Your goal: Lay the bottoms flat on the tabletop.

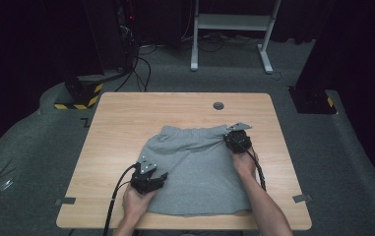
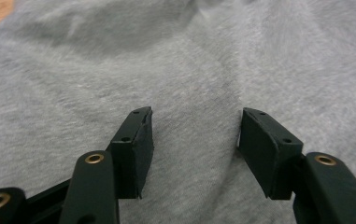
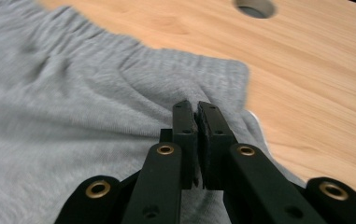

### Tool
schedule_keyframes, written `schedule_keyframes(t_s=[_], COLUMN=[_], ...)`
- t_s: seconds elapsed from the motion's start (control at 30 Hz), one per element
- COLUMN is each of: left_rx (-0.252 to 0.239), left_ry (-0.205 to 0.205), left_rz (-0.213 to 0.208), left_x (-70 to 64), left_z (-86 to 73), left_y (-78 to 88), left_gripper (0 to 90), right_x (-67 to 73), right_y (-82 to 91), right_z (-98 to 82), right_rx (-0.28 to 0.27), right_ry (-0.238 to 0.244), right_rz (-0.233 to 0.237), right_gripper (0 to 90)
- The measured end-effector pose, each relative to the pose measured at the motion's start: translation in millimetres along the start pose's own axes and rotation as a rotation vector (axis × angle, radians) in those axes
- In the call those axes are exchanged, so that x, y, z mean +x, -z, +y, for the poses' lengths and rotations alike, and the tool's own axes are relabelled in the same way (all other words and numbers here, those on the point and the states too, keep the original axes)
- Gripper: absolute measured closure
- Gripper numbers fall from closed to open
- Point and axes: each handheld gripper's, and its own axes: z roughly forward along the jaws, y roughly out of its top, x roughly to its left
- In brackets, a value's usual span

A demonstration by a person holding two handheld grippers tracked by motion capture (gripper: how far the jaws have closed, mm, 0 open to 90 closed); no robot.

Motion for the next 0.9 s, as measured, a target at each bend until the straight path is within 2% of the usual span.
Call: schedule_keyframes(t_s=[0.03, 0.1, 0.2, 0.27, 0.37, 0.5, 0.6, 0.67, 0.73, 0.8, 0.83, 0.9], left_rx=[0.001, -0.003, 0.020, 0.045, 0.024, -0.006, 0.015, 0.049, 0.104, 0.137, 0.106, 0.094], left_ry=[0.002, 0.023, 0.025, 0.013, 0.018, 0.027, 0.044, 0.055, 0.052, 0.049, 0.051, 0.068], left_rz=[-0.005, -0.019, -0.023, -0.017, 0.000, 0.055, 0.100, 0.105, 0.108, 0.107, 0.108, 0.097], left_x=[-0.5, -0.6, -0.7, 0.7, 7.0, 20.6, 31.6, 36.1, 36.8, 35.7, 34.6, 33.4], left_z=[-0.4, -1.1, 2.1, 9.3, 26.1, 54.4, 68.2, 68.7, 63.2, 53.5, 48.8, 43.8], left_y=[0.5, 1.5, 1.7, 1.2, 1.3, -2.0, -14.1, -24.9, -34.9, -40.5, -38.4, -33.4], left_gripper=[44.4, 44.3, 44.1, 45.1, 46.6, 47.5, 46.9, 46.9, 46.9, 47.1, 46.9, 50.1], right_x=[-3.2, -6.4, -4.0, 0.7, 15.4, 36.3, 46.1, 49.5, 46.9, 44.3, 43.3, 41.0], right_y=[-2.7, -11.4, -5.1, 6.4, 23.0, 31.9, 32.2, 31.1, 34.3, 38.0, 40.2, 44.5], right_z=[-1.8, -8.3, -7.6, -3.7, -5.0, -22.1, -36.5, -44.9, -52.1, -58.2, -61.3, -66.7], right_rx=[0.011, 0.072, 0.050, 0.014, -0.025, 0.010, 0.051, 0.079, 0.053, 0.033, 0.026, 0.016], right_ry=[-0.015, -0.035, -0.052, -0.039, 0.017, 0.067, 0.091, 0.110, 0.082, 0.092, 0.096, 0.105], right_rz=[-0.005, 0.025, 0.035, 0.040, 0.075, 0.132, 0.157, 0.165, 0.190, 0.202, 0.208, 0.221], right_gripper=[85.8, 81.6, 65.0, 60.6, 59.8, 59.1, 57.6, 56.7, 56.4, 56.1, 56.0, 55.3])
